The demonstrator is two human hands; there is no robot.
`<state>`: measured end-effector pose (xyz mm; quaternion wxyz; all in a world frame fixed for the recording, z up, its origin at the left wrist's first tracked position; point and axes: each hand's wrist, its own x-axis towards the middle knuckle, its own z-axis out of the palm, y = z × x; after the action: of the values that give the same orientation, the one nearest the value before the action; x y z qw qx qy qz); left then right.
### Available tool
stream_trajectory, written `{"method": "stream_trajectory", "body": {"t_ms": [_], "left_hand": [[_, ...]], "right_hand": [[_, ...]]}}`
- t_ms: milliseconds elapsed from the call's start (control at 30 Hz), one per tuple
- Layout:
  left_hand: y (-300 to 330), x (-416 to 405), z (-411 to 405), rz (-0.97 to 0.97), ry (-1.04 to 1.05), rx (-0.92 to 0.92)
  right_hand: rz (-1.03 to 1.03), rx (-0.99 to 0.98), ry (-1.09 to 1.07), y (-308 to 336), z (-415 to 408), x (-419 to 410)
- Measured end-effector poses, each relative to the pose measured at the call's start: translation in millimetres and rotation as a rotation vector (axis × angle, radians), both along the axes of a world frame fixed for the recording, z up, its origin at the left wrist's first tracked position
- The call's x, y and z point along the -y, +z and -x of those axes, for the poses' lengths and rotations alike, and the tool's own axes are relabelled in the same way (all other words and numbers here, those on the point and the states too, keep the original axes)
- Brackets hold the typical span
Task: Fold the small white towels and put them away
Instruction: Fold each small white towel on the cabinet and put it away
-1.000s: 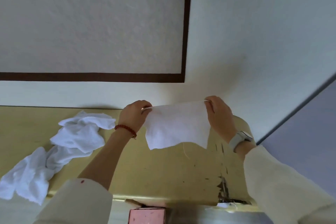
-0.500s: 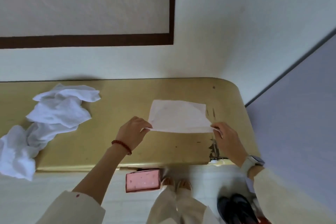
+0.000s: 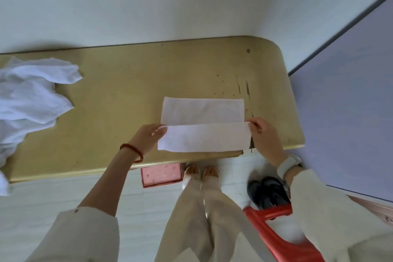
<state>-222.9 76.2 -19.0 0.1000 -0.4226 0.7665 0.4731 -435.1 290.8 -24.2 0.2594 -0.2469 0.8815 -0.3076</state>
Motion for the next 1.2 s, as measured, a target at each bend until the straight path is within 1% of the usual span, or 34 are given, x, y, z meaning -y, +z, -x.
{"method": "stream_trajectory", "body": {"t_ms": [67,133,200,300,400,633,800,1000,1133,1200], "left_hand": [[-4,7,14,-0.005,0.073,-0.054],[-9,13,26,0.046,0.157,-0.091],[-15,20,37,0.109,0.189,-0.137],[-27,31,48,0.138,0.282,-0.202],[-39,39,55,0.169,0.356,-0.228],[-57,47,66,0.221,0.423,-0.19],[-60,47,72,0.268,0.435,-0.144],[-62,46,73,0.292,0.509,-0.114],[-64,43,75,0.371,0.543,-0.072],[-65,41,77,0.432,0.525,-0.056]], "right_hand": [[0.034,0.012,-0.061,-5,9,15],[0.055,0.012,-0.107,-9,19,28],[0.066,-0.001,-0.129,-15,28,40],[0.075,-0.012,-0.17,-26,37,52],[0.074,-0.039,-0.197,-39,40,58],[0.096,-0.085,-0.23,-53,40,62],[0.088,-0.121,-0.258,-57,38,65],[0.042,-0.187,-0.236,-63,36,67],[0.029,-0.221,-0.216,-64,35,68],[0.016,-0.242,-0.215,-63,35,68]]}}
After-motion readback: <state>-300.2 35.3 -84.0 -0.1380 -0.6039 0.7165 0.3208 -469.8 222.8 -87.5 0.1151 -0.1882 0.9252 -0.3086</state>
